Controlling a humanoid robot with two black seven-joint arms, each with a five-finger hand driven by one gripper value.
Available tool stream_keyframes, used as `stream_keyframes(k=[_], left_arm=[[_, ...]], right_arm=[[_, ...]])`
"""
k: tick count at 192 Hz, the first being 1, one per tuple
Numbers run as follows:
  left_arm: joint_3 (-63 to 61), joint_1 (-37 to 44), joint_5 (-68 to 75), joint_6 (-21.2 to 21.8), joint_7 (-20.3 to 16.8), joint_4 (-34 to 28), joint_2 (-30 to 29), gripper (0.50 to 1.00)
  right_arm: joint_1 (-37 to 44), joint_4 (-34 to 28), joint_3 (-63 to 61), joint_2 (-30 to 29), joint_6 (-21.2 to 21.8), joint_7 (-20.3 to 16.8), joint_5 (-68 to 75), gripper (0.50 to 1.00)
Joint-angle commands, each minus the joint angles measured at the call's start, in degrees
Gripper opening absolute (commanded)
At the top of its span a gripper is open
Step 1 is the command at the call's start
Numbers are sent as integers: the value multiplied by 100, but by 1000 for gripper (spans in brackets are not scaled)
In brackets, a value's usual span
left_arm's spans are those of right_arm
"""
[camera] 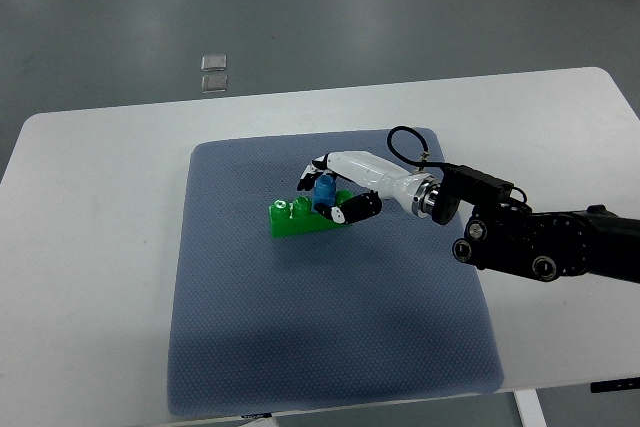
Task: Stack blue block on green block with right hand
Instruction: 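Lower the blue block onto the green brick's studs and press down, then open the right hand and withdraw it from the stacked blocks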
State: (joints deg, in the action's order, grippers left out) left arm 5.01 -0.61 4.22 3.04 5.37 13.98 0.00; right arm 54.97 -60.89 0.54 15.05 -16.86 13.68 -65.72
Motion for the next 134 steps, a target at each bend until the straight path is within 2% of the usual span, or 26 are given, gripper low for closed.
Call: stream_keyframes(k=[1, 23, 24, 26, 47, 48, 56, 134], left_arm=[[0, 0, 0, -5, -1, 0, 0, 1000], [0, 0, 0, -5, -1, 0, 0, 1000], [0, 0, 0, 4, -1, 0, 0, 1000], [0, 0, 0, -5, -1, 0, 0, 1000], [8, 0, 0, 4, -1, -9, 0, 1000], [8, 0, 0, 4, -1, 0, 0, 1000], [8, 0, 0, 4, -1, -9, 0, 1000], [8, 9, 0, 4, -1, 0, 0, 1000]], right_arm=[[-4, -2, -27, 7, -1, 3, 15, 713], [-13, -10, -27, 25, 7, 3, 24, 721], [-13, -10, -27, 25, -1, 3, 24, 747], [-4, -10, -27, 33, -1, 3, 24, 752], [-4, -19, -27, 34, 7, 3, 24, 756], [-4, -19, -27, 34, -1, 3, 33, 772], [-4, -19, -27, 42, 7, 3, 33, 787], [57, -81, -36, 77, 34, -6, 68, 795]])
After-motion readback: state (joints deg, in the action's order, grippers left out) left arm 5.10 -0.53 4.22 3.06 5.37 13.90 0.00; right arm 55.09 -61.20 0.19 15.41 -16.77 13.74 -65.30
